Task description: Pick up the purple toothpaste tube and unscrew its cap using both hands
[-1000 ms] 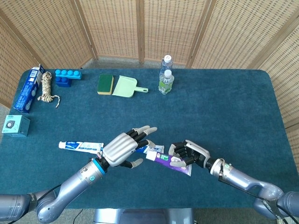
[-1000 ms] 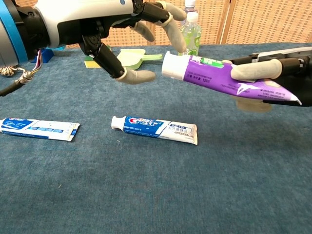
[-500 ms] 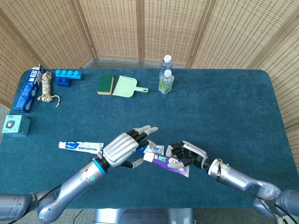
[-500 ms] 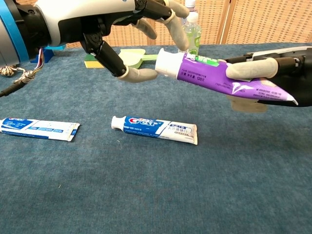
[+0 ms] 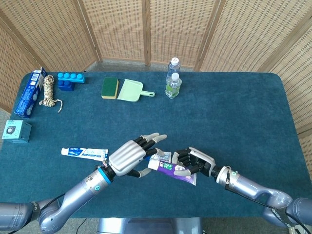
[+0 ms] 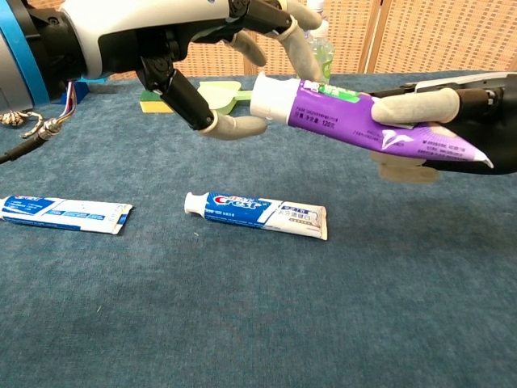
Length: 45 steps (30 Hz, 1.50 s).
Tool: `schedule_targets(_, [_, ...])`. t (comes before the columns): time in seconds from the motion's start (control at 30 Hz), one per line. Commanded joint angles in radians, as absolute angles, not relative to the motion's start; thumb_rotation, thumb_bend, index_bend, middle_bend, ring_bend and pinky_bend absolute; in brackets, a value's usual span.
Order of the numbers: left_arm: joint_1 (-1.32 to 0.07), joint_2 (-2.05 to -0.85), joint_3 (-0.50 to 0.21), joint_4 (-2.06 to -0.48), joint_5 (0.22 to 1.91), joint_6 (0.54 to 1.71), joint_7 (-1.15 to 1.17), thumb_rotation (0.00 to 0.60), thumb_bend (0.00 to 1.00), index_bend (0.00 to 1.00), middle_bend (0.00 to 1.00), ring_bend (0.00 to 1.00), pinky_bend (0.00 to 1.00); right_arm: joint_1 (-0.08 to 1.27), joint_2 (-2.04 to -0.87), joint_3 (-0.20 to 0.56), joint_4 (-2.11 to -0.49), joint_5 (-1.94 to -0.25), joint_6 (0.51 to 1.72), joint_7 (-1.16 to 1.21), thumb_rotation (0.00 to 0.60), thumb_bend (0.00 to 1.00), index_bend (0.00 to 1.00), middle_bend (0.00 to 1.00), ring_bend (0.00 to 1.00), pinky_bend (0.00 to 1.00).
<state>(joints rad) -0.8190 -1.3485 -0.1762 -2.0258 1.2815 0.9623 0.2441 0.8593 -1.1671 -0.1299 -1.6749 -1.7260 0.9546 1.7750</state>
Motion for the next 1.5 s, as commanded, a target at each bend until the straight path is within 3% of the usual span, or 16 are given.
schedule_targets(0.03, [-0.819, -1.348, -0.175, -2.026, 1.283, 0.966, 0.245, 0.6, 0.33, 0.3, 0.05, 0.0, 0.14, 0.86, -1.167, -0.132, -1.675, -1.724, 0.955, 1.774, 0.6, 0.43, 0.97, 0.74, 0.78, 0.82])
schedule_targets(1.5, [-0.806, -1.372, -0.169, -2.012, 1.305, 1.025, 0.249, 0.6, 0.33, 0.51, 0.08, 0.0, 0.15, 0.872, -1.173, -0.156, -1.646, -1.71, 0.98, 1.841, 0.6, 0.43, 0.97, 0.74, 0.78, 0.82])
